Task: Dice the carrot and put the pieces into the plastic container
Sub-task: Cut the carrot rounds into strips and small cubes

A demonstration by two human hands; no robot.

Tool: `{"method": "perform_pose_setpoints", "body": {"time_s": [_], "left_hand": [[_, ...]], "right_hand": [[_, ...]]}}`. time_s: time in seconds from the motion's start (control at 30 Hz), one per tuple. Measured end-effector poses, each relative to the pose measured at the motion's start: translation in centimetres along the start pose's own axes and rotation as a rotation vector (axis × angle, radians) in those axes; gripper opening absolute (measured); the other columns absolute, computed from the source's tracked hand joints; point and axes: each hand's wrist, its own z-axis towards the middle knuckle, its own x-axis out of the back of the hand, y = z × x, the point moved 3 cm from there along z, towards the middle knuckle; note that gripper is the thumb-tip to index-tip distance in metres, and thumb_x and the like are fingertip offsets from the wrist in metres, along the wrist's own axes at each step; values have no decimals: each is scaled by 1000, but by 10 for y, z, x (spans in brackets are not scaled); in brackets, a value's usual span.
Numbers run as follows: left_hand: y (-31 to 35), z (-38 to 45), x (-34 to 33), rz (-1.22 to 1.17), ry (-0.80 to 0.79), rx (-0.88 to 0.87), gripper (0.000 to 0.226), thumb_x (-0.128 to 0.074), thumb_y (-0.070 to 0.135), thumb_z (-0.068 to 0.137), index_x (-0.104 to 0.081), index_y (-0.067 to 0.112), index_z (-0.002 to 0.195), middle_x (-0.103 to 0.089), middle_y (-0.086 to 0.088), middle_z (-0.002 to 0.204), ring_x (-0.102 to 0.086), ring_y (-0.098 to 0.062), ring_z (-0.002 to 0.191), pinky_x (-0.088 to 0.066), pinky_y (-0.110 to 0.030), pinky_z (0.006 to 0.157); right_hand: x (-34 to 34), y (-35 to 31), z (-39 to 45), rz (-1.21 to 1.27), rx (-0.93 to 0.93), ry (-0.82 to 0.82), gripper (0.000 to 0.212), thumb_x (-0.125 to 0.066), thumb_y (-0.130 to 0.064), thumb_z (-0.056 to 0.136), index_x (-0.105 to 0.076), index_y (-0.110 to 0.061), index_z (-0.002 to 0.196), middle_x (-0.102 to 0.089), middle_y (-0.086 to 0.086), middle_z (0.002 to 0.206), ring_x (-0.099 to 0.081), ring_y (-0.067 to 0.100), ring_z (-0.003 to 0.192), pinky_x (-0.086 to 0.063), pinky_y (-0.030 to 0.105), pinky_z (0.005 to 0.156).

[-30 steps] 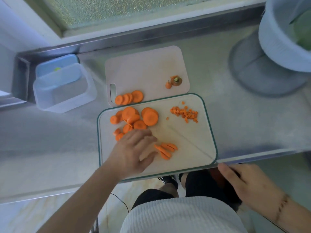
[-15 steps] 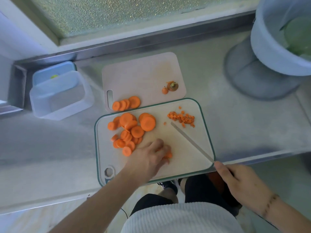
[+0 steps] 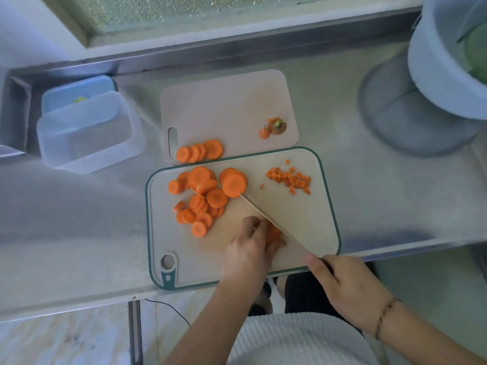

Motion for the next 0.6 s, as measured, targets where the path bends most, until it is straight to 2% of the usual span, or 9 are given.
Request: {"method": "perform_pose_setpoints", "body": {"time_s": [0.07,0.17,0.2,0.27,0.37,0.5,0.6], "left_hand": [[2,-3,4,44,-22,-31,39,-80,44,74,-73,13,97,-63,-2,93,-61,-18,53,-48,-25,42],[-3,-5,15,121,-19,-65,57,-66,58,83,-71,10,114,-63,-2,102,-63,-18,72,-53,-28,53],[-6,-5,19,125,0,-125,55,-64,56,86,-70,9,116,-64,-4,105,-63,-21,80,-55,-32,61],[-12,-3,21,62,7,-335,38,-68,39,92,-70,7,114,-66,-11,111,-62,-31,92,-54,-41,80],[-19,-1,13,1,-53,-585,18,-68,18,95,-74,5,107,-69,-12,113,-65,-34,103,-53,-43,91],[-22,-1,6,-46,-61,-598,17,-70,6,91,-75,1,107,-71,-11,112,-62,-32,113,-51,-37,100],[-19,-3,3,-93,-38,-572,16,-68,5,91,-76,-1,103,-71,-12,108,-60,-30,111,-51,-36,101]], "right_hand": [[7,2,1,13,-2,18,62,-24,-73,78,-39,-19,52,-38,-5,41,-42,7,43,-36,21,48],[12,8,-4,25,5,34,65,-23,-73,82,-38,-17,54,-37,-2,44,-39,8,44,-37,22,50],[13,10,-6,24,22,32,67,-20,-75,83,-37,-17,55,-37,-3,45,-38,8,44,-36,21,50],[14,11,-10,25,53,27,69,-18,-80,81,-36,-19,55,-39,-3,47,-39,8,45,-34,20,49],[14,11,-14,29,59,-7,74,-16,-82,78,-42,-16,58,-42,-4,49,-41,9,48,-34,18,51],[9,15,-17,-14,25,-35,79,-11,-86,74,-41,-15,57,-43,-4,48,-42,10,47,-35,20,49],[5,19,-18,-33,-5,-53,78,-9,-87,73,-42,-18,56,-46,-5,47,-43,11,47,-35,23,49]]}}
